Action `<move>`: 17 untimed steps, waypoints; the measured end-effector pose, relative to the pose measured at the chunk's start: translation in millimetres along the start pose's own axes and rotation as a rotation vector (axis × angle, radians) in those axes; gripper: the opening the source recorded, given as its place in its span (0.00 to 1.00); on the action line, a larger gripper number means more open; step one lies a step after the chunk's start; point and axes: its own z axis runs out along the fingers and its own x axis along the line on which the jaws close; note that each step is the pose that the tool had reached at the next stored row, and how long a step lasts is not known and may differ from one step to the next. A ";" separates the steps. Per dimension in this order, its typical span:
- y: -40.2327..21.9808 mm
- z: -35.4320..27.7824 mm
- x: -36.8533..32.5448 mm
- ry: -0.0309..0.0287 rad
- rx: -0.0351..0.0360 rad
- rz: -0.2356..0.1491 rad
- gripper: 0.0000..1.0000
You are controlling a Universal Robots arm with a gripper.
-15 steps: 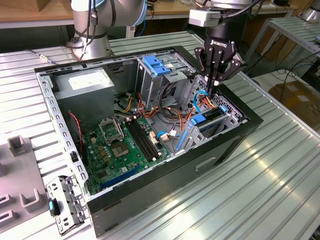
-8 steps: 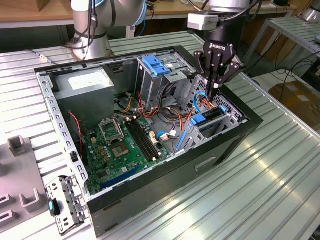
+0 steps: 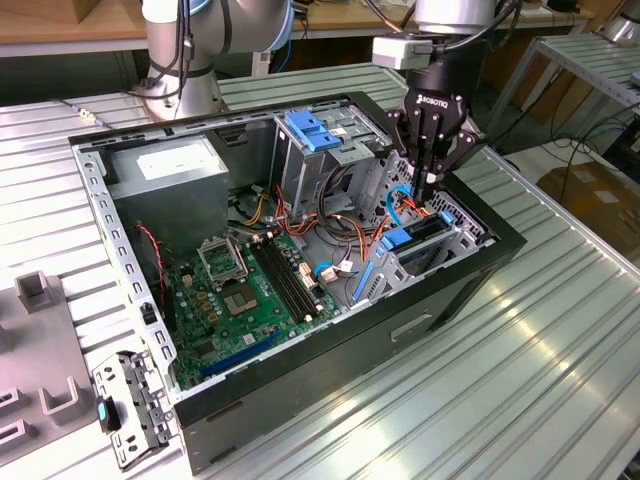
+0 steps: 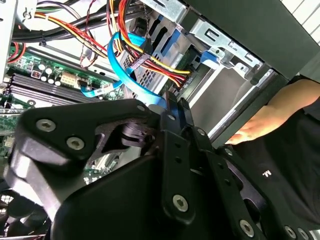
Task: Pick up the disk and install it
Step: 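Insert the second disk wire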
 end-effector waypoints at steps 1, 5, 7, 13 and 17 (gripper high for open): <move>0.0 0.2 0.0 -0.0003 0.0000 0.000 0.16; 0.3 1.5 2.8 -0.0069 0.0008 -0.002 0.16; 0.9 2.2 4.5 -0.0161 0.0014 -0.004 0.16; 1.4 2.6 5.4 -0.0194 0.0024 -0.004 0.16; 2.7 3.5 7.3 -0.0293 0.0036 -0.005 0.16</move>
